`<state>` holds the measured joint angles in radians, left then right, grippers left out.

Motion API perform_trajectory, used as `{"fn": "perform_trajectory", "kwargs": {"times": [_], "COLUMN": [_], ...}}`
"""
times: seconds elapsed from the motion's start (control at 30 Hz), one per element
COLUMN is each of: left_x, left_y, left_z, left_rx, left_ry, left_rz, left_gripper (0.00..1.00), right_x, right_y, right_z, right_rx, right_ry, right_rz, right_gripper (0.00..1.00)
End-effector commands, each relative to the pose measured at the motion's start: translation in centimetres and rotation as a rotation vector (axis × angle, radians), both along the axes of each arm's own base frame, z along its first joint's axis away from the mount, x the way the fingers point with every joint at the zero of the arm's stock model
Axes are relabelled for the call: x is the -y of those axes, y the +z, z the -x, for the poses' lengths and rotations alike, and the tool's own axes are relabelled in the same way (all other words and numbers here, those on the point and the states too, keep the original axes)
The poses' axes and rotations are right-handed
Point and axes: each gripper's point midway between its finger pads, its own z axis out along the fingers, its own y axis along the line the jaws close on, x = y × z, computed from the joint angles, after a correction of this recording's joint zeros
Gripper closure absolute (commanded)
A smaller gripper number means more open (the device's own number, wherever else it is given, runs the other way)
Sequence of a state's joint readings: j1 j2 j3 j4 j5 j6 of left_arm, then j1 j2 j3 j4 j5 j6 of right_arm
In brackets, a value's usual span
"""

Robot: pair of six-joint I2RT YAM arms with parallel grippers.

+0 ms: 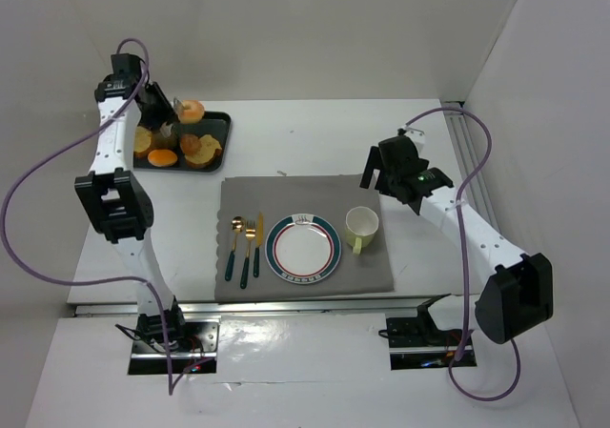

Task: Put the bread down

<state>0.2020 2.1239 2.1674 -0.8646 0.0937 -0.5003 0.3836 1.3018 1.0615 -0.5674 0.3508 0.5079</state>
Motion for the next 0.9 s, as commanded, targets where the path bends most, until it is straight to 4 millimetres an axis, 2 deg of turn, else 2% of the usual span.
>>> {"fn": "perform_trajectory", "kwargs": {"times": [0.0,0.03,0.07,0.13,0.17,0.2,0.23,0.27,0.3,0.33,0.37,0.43,0.47,0.53,0.57,0.6,0.67,0.7,0.8,0.83,0.87], "left_x": [1.9,3.6,4.8,7.0,9.6,11.1,12.4,15.3,16.8,18.1,20.6,23.0,24.4,25.1,25.1,25.9,26.5,27.4,29.3,29.8,29.9], "left_y": [9.5,8.7,10.6,11.4,10.1,10.2,11.4,9.9,10.7,9.2,8.8,8.0,6.8,5.5,3.4,3.4,2.5,1.3,-0.1,0.1,-0.9], "left_z": [1.6,2.5,3.7,5.1,6.3,7.2,8.8,10.3,12.0,13.4,15.0,17.6,20.1,22.5,24.2,25.9,27.7,29.2,31.8,32.0,32.2], "left_rx": [0.226,0.198,0.241,0.269,0.233,0.236,0.264,0.227,0.251,0.221,0.214,0.201,0.179,0.150,0.093,0.102,0.076,0.051,0.024,0.036,0.006], "left_ry": [-0.067,-0.100,-0.123,-0.183,-0.237,-0.282,-0.312,-0.381,-0.433,-0.471,-0.540,-0.629,-0.687,-0.726,-0.749,-0.797,-0.818,-0.860,-0.929,-0.946,-0.943], "left_rz": [-0.032,-0.039,-0.059,-0.074,-0.061,-0.056,-0.055,-0.043,-0.041,-0.035,-0.034,-0.022,-0.027,-0.047,-0.058,-0.048,-0.022,-0.006,0.034,0.037,0.024], "left_gripper": [0.92,0.92,0.92,0.92,0.92,0.92,0.92,0.93,0.93,0.93,0.93,0.96,0.98,0.98,0.98,0.98,0.98,0.98,0.96,0.96,0.96], "right_x": [-0.3,-0.2,-0.2,-0.2,-0.2,-0.2,-0.2,-0.2,0.0,-0.1,0.0,0.2,0.2,0.3,0.4,0.4,0.5,0.5,0.1,0.0,-0.3], "right_y": [1.8,2.2,2.2,2.2,2.2,2.2,2.1,2.1,2.5,2.6,2.2,2.3,2.3,2.6,2.4,2.4,2.6,2.6,2.7,2.3,2.0], "right_z": [-0.3,-0.3,-0.3,-0.3,-0.3,-0.3,-0.3,-0.3,-0.2,-0.4,-0.3,-0.3,-0.3,-0.5,-0.3,-0.3,-0.5,-0.5,-0.6,-0.7,-0.7], "right_rx": [0.075,0.085,0.085,0.085,0.085,0.085,0.085,0.085,0.096,0.104,0.096,0.097,0.097,0.098,0.089,0.089,0.100,0.100,0.103,0.092,0.081], "right_ry": [-0.006,-0.006,-0.006,-0.006,-0.006,-0.006,0.000,0.000,-0.007,-0.007,-0.007,-0.007,-0.007,-0.014,-0.007,-0.006,-0.007,-0.007,0.009,0.009,0.013], "right_rz": [-0.029,-0.033,-0.033,-0.033,-0.033,-0.033,-0.026,-0.026,-0.024,-0.027,-0.024,-0.010,-0.010,-0.003,0.008,0.009,0.019,0.019,0.001,0.006,-0.008], "right_gripper": [0.00,0.00,0.00,0.00,0.00,0.00,0.00,0.00,0.00,0.00,0.00,0.00,0.00,0.00,0.00,0.00,0.00,0.00,0.00,0.00,0.00]}}
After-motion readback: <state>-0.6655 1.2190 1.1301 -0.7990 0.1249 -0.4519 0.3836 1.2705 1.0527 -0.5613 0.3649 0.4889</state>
